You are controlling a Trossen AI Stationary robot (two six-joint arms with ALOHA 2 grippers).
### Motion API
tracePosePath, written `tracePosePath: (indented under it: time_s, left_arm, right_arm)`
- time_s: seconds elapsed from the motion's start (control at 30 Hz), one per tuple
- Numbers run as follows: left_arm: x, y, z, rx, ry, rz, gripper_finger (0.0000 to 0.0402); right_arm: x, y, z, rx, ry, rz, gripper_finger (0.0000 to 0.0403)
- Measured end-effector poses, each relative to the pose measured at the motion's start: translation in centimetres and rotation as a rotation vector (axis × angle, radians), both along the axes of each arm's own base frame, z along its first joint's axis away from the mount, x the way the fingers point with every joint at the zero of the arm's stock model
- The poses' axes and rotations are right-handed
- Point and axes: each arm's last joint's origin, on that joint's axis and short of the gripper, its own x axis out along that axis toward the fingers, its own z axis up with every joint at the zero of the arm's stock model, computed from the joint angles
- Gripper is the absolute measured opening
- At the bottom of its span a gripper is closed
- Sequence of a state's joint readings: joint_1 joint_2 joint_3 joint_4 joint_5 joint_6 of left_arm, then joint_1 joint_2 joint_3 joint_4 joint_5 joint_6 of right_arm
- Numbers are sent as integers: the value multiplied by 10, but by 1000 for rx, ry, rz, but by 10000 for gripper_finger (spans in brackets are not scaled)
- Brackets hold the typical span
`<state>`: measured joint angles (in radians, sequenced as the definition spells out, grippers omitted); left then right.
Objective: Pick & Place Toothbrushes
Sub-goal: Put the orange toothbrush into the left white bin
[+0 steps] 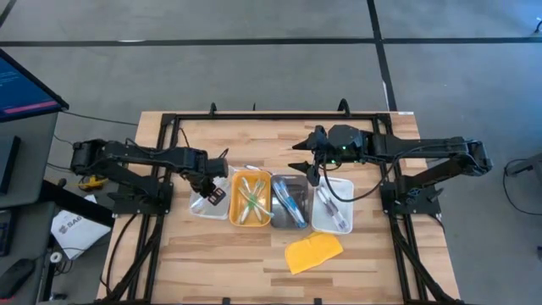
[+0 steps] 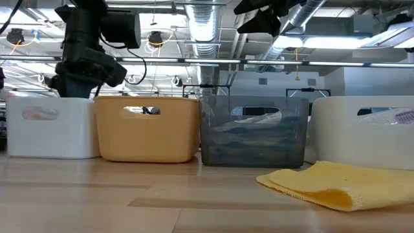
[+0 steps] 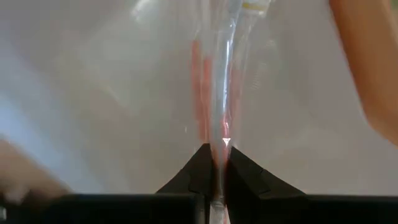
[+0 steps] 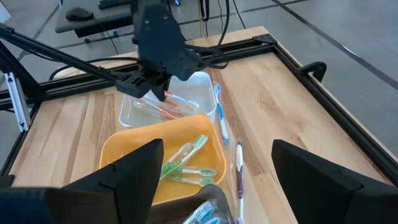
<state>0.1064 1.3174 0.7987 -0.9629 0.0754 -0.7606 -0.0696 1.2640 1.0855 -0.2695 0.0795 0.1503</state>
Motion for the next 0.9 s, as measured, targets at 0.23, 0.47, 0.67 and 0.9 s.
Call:
tracePosePath:
  time_s: [0.23,0.47,0.67,0.9]
  left_arm:
    - [2,8,-3,74,-35,-45,63]
    - [2,7,-3,87,-34,-103,120]
    - [0,5,3,27,-70,-126,175]
    - [-10,0,23,-63,-204,-142,205]
  right_arm:
    - [0,0,0,0,0,0,296]
    - [0,0,-1,1,13,0,296]
    - [-3,-5,-5,-32,64,2,296]
    - [-13,-13,7,-64,11,-22,296]
